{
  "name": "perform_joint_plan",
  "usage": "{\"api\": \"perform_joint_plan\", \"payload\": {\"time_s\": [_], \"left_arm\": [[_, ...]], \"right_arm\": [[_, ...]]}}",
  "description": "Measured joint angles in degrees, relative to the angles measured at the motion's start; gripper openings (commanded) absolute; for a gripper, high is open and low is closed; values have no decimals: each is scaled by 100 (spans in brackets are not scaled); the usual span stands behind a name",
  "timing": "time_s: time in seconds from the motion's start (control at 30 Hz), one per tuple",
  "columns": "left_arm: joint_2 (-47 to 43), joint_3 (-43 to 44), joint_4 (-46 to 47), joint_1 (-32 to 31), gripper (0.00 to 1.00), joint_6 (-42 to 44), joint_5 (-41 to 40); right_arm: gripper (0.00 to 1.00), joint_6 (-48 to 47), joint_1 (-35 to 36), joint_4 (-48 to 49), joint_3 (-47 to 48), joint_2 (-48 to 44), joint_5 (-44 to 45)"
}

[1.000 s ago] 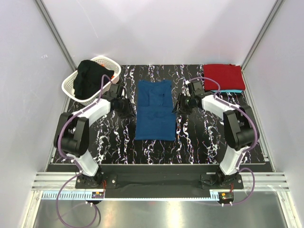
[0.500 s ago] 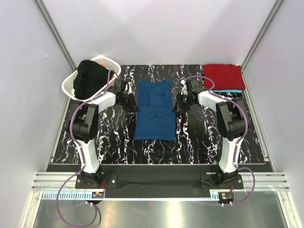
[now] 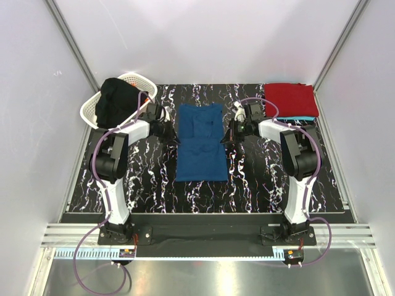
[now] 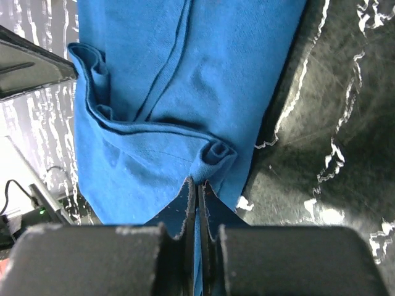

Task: Fold and stack the t-shirts
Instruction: Fold the tshirt

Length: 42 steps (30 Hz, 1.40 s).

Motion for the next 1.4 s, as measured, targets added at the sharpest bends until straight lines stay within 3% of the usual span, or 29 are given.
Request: {"api": "perform_joint_plan", "payload": {"time_s": [0.43, 0.47, 0.5, 0.63, 0.8, 1.03, 1.4], "left_arm": [[-81, -269, 184, 153, 0, -238, -120], [-81, -269, 179, 155, 5, -227, -118], [-81, -269, 177, 155, 24, -199, -107], [-81, -267, 179, 153, 39, -61, -44], [-81, -251, 181, 155, 41, 63, 81], [-94, -243, 181, 170, 33, 125, 120], [-190, -238, 459, 175, 40, 116, 210]], "right_arm": [[1, 229, -195, 634, -166, 162, -538], [1, 247, -219, 643, -166, 205, -544], [1, 254, -240, 645, -166, 236, -551], [2, 302, -304, 647, -166, 345, -568], [2, 317, -308, 678, -166, 376, -643], [2, 356, -308, 695, -166, 389, -686], [2, 374, -308, 737, -166, 431, -704]]}}
